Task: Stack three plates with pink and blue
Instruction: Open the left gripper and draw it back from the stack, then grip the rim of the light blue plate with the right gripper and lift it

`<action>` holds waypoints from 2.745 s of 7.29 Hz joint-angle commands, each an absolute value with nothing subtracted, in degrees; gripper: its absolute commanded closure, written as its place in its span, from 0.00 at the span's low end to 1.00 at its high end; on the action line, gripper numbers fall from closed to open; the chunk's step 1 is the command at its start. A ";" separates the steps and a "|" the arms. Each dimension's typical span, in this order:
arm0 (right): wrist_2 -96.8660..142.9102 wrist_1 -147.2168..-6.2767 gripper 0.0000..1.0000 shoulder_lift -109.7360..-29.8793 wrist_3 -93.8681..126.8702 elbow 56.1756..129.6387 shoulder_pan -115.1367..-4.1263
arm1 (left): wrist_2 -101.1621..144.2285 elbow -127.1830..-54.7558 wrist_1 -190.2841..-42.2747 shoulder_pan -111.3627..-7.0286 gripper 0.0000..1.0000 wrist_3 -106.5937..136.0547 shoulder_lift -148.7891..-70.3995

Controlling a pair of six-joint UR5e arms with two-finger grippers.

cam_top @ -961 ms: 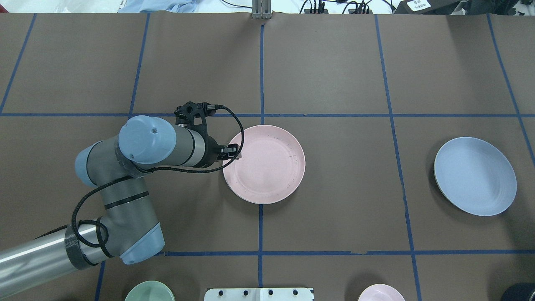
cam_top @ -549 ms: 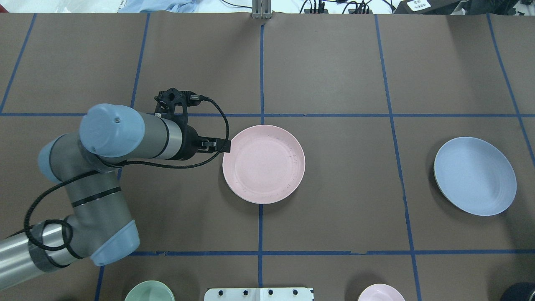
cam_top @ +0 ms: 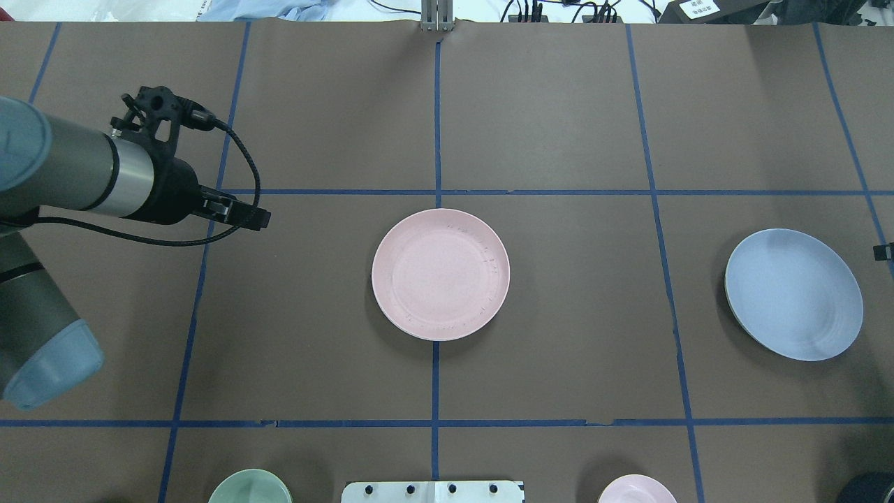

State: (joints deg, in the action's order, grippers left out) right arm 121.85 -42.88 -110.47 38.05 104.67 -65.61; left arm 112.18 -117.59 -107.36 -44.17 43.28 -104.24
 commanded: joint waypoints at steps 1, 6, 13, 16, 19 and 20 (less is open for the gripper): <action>117.78 -27.85 0.06 -111.01 43.39 94.45 -61.09 | 112.85 -118.12 -107.23 -45.62 0.00 41.31 -103.36; 115.75 -23.73 0.49 -110.57 47.81 89.83 -55.82 | 112.59 -118.48 -107.31 -45.62 0.00 41.40 -103.36; 115.75 -23.47 1.00 -108.81 50.08 90.78 -53.79 | 112.68 -118.21 -107.31 -45.53 0.00 41.40 -103.36; 117.06 -24.69 1.00 -102.52 61.22 95.89 -54.49 | 112.67 -118.12 -107.40 -45.53 0.00 41.40 -103.36; 118.74 -29.24 1.00 -95.47 76.76 104.03 -54.23 | 112.85 -118.21 -107.40 -45.53 0.00 41.66 -103.45; 118.04 -32.92 1.00 -93.10 79.08 106.93 -51.97 | 112.85 -118.21 -107.49 -45.44 0.00 41.66 -103.45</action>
